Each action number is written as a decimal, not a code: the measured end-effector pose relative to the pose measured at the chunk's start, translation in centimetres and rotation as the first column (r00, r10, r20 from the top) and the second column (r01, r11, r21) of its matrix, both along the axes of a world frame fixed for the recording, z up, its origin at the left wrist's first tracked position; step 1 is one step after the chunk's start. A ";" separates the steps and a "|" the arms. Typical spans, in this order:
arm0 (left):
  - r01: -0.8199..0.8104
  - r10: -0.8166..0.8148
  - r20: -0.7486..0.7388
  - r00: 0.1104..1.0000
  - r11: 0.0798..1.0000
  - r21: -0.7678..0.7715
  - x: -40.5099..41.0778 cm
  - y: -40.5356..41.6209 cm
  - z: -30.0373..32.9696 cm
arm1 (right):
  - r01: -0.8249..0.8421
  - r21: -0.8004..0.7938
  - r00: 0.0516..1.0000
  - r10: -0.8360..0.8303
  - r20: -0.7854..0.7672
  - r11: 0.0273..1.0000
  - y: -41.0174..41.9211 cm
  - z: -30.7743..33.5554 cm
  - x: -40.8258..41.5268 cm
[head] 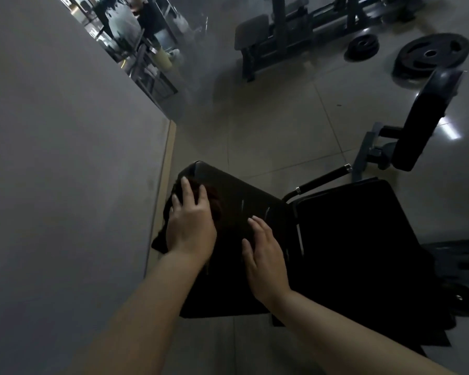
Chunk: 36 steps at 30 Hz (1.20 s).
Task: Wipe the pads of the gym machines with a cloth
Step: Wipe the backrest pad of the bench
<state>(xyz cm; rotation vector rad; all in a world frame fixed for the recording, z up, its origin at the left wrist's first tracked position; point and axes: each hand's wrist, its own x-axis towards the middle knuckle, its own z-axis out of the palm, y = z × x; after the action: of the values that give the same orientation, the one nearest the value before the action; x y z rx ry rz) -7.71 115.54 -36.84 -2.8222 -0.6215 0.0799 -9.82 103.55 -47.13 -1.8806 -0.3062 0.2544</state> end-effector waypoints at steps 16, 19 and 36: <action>0.111 -0.111 0.010 0.994 0.990 -0.091 -9.5 -0.9 -0.3 | -0.244 0.078 0.922 0.257 -0.290 0.966 -1.0 -3.8 0.2; 0.100 -0.097 0.049 0.994 0.993 -0.064 -6.8 -0.1 -0.4 | -0.242 0.127 0.912 0.270 -0.309 0.962 -0.7 -4.3 0.0; 0.141 -0.141 -0.011 0.990 0.990 -0.006 -9.9 -1.7 -0.7 | -0.123 0.183 0.833 0.202 -0.515 0.975 -0.1 -4.8 -1.5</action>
<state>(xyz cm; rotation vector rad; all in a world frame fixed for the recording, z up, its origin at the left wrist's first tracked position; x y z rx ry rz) -17.56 113.85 -37.55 -2.8590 -0.4179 0.0717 -11.35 103.46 -51.93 -1.5664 -0.0978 0.8340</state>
